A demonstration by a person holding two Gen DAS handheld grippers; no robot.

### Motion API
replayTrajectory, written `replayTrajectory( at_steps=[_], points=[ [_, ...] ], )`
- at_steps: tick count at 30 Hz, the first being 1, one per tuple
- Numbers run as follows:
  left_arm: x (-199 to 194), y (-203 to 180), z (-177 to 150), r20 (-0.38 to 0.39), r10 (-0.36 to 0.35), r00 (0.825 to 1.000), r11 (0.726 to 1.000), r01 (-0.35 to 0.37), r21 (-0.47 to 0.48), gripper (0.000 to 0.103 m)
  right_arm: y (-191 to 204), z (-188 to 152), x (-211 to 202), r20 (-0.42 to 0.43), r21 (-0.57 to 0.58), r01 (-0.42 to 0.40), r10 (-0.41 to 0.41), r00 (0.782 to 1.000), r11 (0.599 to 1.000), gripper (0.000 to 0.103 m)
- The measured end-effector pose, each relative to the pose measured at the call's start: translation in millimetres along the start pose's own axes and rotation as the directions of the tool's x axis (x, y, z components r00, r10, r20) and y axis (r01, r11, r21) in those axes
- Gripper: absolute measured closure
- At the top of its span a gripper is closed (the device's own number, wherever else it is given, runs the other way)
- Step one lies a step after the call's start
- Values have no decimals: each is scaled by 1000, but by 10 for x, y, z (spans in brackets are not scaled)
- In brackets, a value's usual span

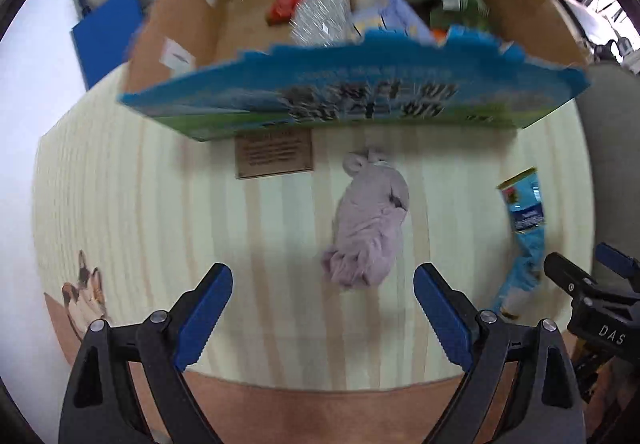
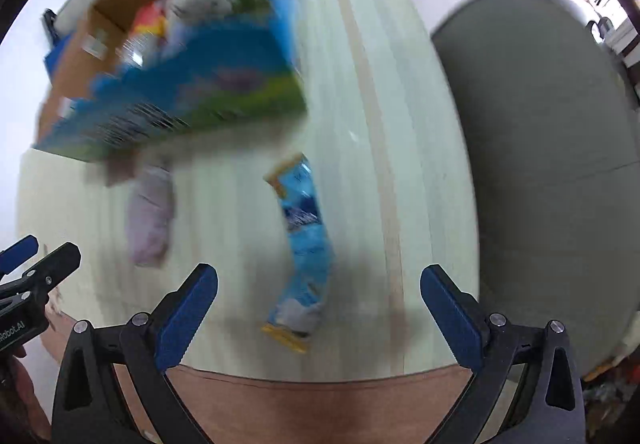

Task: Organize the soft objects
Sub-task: 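Grasp the lilac cloth with the left tool while the right tool grasps the blue drink pouch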

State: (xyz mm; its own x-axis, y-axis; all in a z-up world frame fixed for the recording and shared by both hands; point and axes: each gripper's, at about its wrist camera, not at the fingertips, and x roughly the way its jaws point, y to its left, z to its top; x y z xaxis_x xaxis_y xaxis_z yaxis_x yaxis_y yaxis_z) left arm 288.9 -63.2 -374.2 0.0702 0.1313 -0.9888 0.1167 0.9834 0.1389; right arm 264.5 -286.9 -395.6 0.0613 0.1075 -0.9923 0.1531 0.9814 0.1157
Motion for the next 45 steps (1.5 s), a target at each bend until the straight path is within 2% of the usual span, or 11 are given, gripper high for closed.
replayTrajectory(
  at_steps=[11,14,16,17,20,25,28,30,34,39,45],
  points=[
    [722,-347,300,-101,65,993,989,-51,136,12,-25,-32,524,-98,-2,16,-16,995,1000,29],
    [753,-333,296,-107,19,994,993,-6,118,27,67,-33,510,-98,-21,21,-23,995,1000,46],
    [751,-271,247,-138,-26,990,996,37,80,55,133,-50,512,-115,-29,23,-26,993,999,69],
    [752,-228,194,-148,-34,988,997,44,65,62,146,-61,511,-121,-26,17,-20,992,1000,71],
    [771,-88,13,-166,-56,985,998,60,17,65,244,-75,494,-129,-53,11,-18,991,999,72],
    [845,207,-290,-208,-172,963,981,148,-127,66,376,-105,421,-131,-84,-20,9,991,996,74],
    [835,280,-325,-187,-195,963,973,166,-159,66,444,-105,440,-168,-112,-37,18,986,993,72],
    [836,289,-341,-182,-202,962,971,173,-164,66,489,-111,478,-209,-102,-79,57,976,992,69],
    [829,405,-386,-173,-212,962,968,182,-171,66,443,-152,493,-212,-86,-83,63,975,993,47],
    [839,539,-467,-170,-213,962,969,185,-165,67,552,-157,652,-224,-68,-59,42,974,996,47],
    [804,378,-372,-176,-181,968,976,155,-152,66,693,-283,730,-187,-125,14,-38,982,992,49]
  ],
)
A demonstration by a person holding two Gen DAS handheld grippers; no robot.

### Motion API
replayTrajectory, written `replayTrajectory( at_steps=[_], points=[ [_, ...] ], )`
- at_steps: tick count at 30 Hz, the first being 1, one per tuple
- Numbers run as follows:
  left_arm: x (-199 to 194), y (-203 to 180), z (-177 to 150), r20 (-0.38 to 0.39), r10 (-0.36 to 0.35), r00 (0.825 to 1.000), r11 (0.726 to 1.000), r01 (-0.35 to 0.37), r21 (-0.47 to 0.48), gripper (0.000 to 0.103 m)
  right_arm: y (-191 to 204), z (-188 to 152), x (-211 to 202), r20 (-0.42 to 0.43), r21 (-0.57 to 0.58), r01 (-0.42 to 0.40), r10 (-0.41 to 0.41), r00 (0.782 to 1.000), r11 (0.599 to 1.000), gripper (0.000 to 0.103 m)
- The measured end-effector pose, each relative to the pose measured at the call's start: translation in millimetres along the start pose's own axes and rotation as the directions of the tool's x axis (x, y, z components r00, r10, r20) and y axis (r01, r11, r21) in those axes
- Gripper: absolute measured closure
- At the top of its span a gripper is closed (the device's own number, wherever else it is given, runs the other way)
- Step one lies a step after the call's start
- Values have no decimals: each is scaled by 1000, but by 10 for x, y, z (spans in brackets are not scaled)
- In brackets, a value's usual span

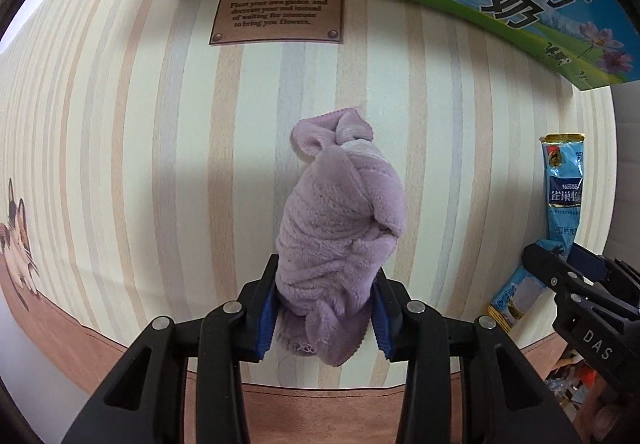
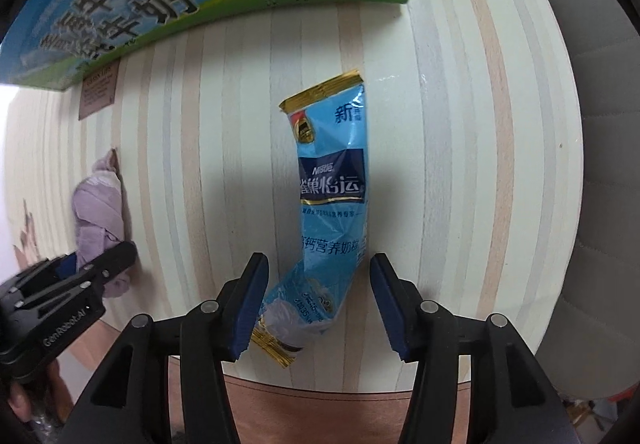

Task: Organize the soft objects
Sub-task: 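Grasp the lilac cloth with the left tool while the right tool grasps the blue drink pouch, then drop the cloth and drink pouch into the box, opening both tools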

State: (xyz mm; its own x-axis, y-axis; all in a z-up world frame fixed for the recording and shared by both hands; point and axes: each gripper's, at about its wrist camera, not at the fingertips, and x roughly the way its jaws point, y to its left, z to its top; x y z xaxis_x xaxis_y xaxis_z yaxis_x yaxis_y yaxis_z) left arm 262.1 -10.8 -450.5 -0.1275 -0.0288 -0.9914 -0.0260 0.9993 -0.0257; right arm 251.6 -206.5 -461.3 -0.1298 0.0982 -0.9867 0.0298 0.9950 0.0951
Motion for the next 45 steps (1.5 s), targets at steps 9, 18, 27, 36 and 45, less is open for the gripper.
replayTrajectory(
  at_steps=[9,18,27,36,45],
  points=[
    [-312,-168,-85,54,-47,997,999,47,12,73,112,-155,-57,34,-26,15,-14,999,1000,80],
    [-1596,-298,-276,257,-207,944,978,192,83,73,116,-400,-1248,200,-88,-192,207,958,977,81],
    [-2411,-332,551,376,-153,914,983,101,153,73,108,458,-2380,372,-109,-88,123,920,990,80],
    [-1799,3,1824,207,-28,978,998,18,52,73,159,1715,-2133,301,-48,113,-94,949,992,80],
    [-1125,-52,2266,31,36,999,997,-38,73,70,36,2266,-1557,199,-63,271,-254,947,961,80]
  ],
)
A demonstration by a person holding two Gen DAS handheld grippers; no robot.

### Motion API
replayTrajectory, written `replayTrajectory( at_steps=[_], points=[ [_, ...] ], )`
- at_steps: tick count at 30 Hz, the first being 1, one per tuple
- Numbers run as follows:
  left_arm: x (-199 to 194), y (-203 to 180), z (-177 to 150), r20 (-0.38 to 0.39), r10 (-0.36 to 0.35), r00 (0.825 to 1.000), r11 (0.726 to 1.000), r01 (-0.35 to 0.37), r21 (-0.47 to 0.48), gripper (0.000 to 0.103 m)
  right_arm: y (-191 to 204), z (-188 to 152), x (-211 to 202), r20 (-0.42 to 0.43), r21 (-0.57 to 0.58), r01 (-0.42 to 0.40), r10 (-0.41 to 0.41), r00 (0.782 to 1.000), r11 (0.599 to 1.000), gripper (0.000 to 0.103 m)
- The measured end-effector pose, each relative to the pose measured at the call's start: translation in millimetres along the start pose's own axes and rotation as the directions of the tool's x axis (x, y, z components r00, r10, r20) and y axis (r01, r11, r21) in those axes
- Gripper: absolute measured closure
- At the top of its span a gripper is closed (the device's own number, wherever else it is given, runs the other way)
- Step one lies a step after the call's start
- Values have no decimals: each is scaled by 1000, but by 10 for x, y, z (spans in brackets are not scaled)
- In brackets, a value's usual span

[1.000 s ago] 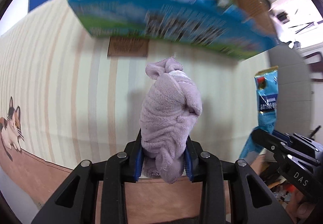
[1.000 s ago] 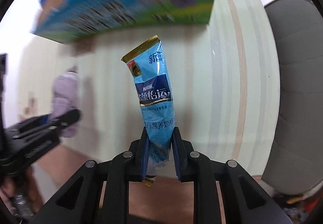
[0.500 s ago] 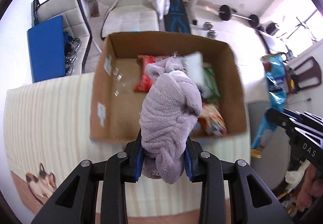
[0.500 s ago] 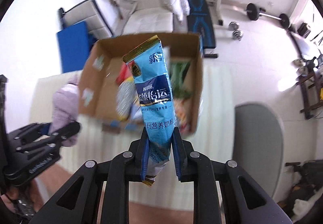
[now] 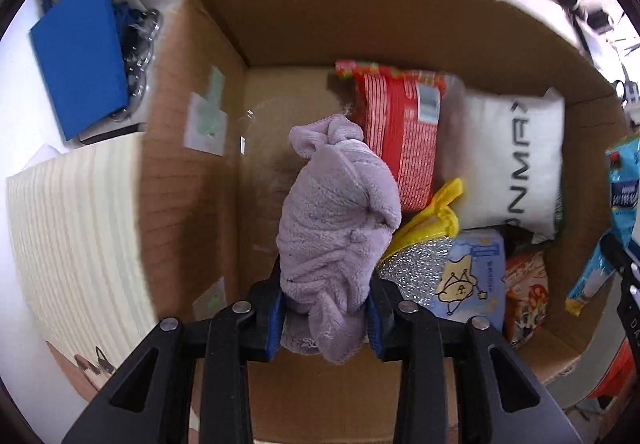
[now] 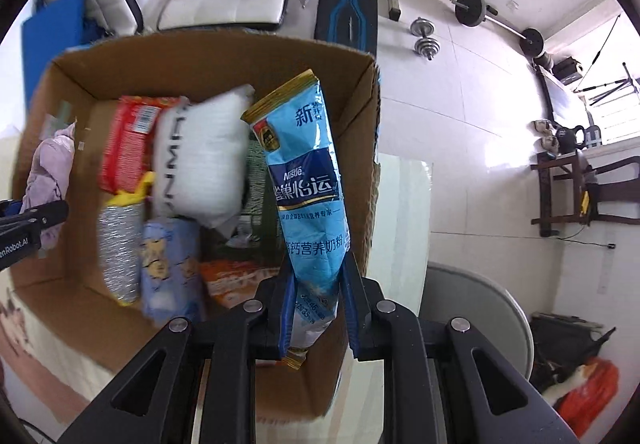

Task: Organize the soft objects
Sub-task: 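Drop the cloth and drink pouch into the box, opening both tools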

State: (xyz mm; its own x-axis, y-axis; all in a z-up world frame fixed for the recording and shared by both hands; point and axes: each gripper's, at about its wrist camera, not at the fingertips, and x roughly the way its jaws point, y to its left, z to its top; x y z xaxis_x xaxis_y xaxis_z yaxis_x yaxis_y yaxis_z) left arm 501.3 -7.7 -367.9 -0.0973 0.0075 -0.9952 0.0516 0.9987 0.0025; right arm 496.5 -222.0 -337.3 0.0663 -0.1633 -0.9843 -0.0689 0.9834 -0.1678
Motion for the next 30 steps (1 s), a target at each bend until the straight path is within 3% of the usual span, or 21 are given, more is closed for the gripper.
replayTrajectory(
  at_steps=[2,4,5,6,7,8,14,16,20,23,30],
  points=[
    [34,-13,18,-14,2,1000,1000,-2,3,66,8,49,66,-21,-10,16,-16,1000,1000,79],
    [30,-9,57,-10,-5,1000,1000,5,5,38,18,103,143,-58,-5,-6,6,998,1000,69],
    [-5,-8,55,5,-6,1000,1000,6,0,30,28,127,146,-70,-2,-36,36,997,999,60],
    [-42,-14,62,16,-7,1000,1000,7,-2,18,43,149,118,-58,0,-88,88,994,996,37],
    [-87,-15,53,32,-14,999,1000,14,-3,15,61,179,116,-49,2,-116,116,992,993,16],
    [-142,-14,35,50,-14,999,1000,14,-10,14,80,180,74,-39,5,-125,126,991,992,10],
    [-383,38,-110,124,-26,992,999,31,-32,8,194,148,-80,-15,-28,-149,149,989,988,7],
    [-433,61,-195,144,-29,989,999,34,-37,5,222,87,-113,4,-11,-167,167,986,986,0],
    [-532,74,-433,192,-27,981,998,37,-50,5,290,-30,-164,34,8,-189,189,981,982,0],
    [-554,59,-416,228,-22,973,998,34,-52,5,322,-129,-153,48,21,-200,198,979,980,0],
    [-581,39,-658,256,8,967,999,3,-44,4,182,-351,-196,71,118,-218,211,975,969,0]
  ],
)
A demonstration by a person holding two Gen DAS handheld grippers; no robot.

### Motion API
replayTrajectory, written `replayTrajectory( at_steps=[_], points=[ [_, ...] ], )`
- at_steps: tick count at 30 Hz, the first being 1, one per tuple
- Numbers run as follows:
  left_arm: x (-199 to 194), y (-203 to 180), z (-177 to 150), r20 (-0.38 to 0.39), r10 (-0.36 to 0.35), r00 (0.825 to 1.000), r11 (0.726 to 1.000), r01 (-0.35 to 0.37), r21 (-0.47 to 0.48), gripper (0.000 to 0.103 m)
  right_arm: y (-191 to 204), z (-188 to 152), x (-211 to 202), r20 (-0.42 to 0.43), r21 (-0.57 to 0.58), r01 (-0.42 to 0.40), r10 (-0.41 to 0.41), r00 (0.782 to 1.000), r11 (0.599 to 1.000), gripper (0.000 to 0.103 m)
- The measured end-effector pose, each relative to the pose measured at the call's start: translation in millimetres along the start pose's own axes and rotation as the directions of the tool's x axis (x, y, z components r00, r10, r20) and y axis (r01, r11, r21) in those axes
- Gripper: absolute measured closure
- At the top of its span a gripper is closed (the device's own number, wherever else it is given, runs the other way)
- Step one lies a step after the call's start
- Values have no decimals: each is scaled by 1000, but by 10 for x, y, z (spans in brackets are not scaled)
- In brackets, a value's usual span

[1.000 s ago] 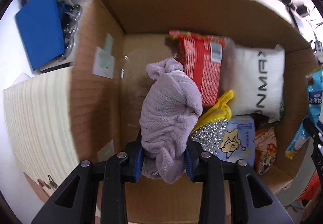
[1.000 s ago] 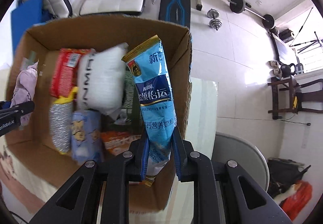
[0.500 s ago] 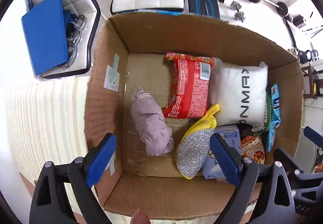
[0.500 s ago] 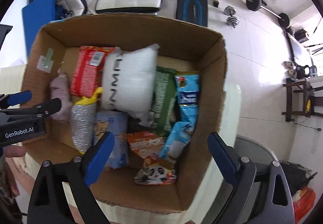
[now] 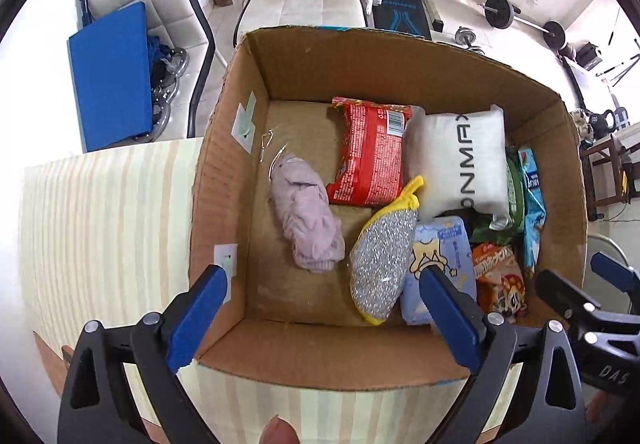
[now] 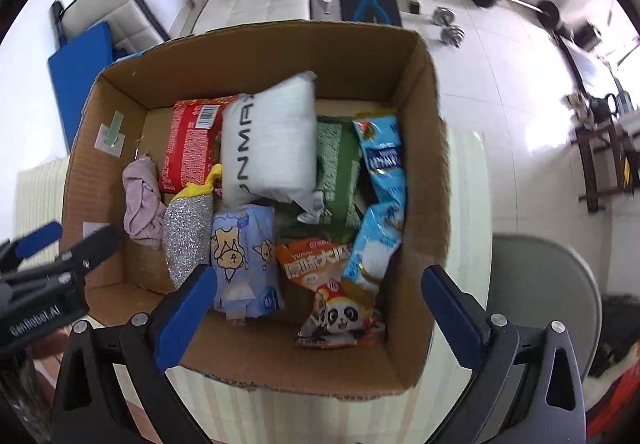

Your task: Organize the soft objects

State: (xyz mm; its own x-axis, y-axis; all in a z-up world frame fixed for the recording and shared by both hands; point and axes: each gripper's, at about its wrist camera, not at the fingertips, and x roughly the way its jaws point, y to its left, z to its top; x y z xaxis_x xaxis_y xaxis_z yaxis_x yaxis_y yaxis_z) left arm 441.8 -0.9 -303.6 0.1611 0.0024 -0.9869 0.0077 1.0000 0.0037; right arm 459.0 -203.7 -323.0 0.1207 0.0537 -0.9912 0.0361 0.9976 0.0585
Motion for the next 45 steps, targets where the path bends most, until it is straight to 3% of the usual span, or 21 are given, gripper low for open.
replayTrajectory(
  at_steps=[5,11,22,31,45],
  points=[
    [-179,-55,-68,35,0,999,1000,-1,13,4,-32,-104,-182,39,6,7,-7,999,1000,0],
    [-698,-115,-272,128,2,992,1000,-4,15,4,-38,-339,-661,126,-5,13,-12,992,1000,0],
    [-1766,-208,-1025,313,14,950,1000,-22,22,4,-48,-1129,-1626,269,-34,-15,23,963,999,0],
    [-2406,-146,-1595,362,-38,931,999,34,17,4,-60,-1805,-2492,403,-32,-14,25,915,999,0],
    [-3126,-91,-2278,442,-71,894,997,64,32,4,29,-2786,-3451,500,-37,9,10,866,999,0]
  ],
)
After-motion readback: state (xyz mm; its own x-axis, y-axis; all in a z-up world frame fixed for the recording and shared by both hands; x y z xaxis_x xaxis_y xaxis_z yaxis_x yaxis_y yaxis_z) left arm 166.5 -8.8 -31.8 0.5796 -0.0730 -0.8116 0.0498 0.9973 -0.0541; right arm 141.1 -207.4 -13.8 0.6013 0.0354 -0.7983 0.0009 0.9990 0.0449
